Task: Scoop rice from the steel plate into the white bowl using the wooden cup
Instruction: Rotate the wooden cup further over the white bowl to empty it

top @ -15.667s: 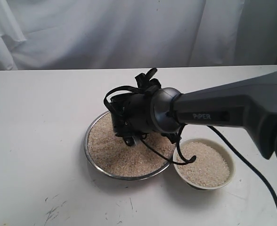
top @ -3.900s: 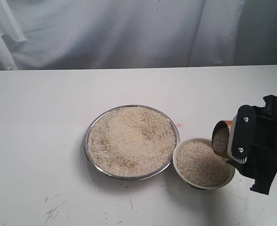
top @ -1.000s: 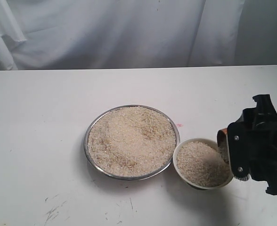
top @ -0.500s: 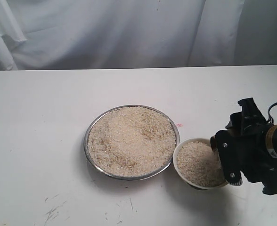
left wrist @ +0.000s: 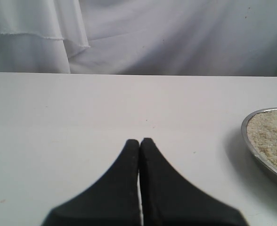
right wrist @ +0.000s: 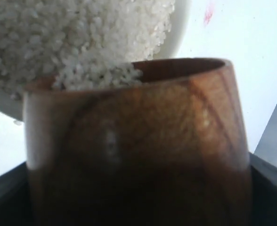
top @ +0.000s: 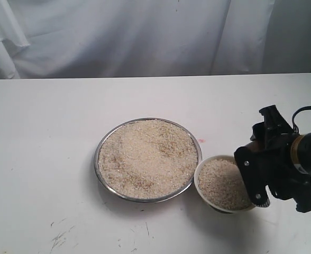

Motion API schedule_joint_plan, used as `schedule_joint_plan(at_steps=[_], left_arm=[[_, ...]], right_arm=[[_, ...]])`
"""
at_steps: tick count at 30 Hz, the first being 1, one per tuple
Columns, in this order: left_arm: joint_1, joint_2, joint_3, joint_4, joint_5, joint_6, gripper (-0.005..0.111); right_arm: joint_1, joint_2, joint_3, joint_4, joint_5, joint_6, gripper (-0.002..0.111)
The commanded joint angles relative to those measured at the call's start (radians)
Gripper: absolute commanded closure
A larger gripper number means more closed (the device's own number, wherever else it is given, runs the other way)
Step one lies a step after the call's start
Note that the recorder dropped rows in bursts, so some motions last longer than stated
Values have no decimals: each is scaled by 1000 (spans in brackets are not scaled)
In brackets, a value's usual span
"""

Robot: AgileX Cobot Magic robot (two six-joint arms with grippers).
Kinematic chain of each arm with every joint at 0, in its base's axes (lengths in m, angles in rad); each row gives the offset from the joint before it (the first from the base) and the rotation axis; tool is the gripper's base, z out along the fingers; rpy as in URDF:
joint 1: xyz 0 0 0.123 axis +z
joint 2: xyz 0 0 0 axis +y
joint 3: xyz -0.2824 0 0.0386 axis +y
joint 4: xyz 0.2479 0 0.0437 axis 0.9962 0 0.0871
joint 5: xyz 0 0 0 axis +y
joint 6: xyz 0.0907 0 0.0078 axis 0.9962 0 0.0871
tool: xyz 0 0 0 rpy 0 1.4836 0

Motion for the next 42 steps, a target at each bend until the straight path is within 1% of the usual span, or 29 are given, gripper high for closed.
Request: schedule_joint_plan(at_steps=[1, 6, 15, 24, 30, 35, 42], left_arm=[[-2, -5, 5, -1, -6, -3, 107], [-2, -5, 5, -1, -6, -3, 107], [-2, -5, 5, -1, -6, -3, 107], [-2, -5, 5, -1, -6, -3, 107], [-2, -5, 5, -1, -6, -3, 107], [-2, -5, 5, -1, -6, -3, 107], [-2, -5, 5, -1, -6, -3, 107]], right_arm=[[17, -3, -26, -38, 15, 18, 108], [26, -3, -46, -58, 43, 32, 108], [74, 2, -49, -114, 78, 32, 108], [114, 2, -61, -187, 187, 43, 108], [150, 2, -61, -193, 187, 50, 108], [162, 2, -61, -195, 189, 51, 108], [178, 2, -61, -265, 213, 53, 108]])
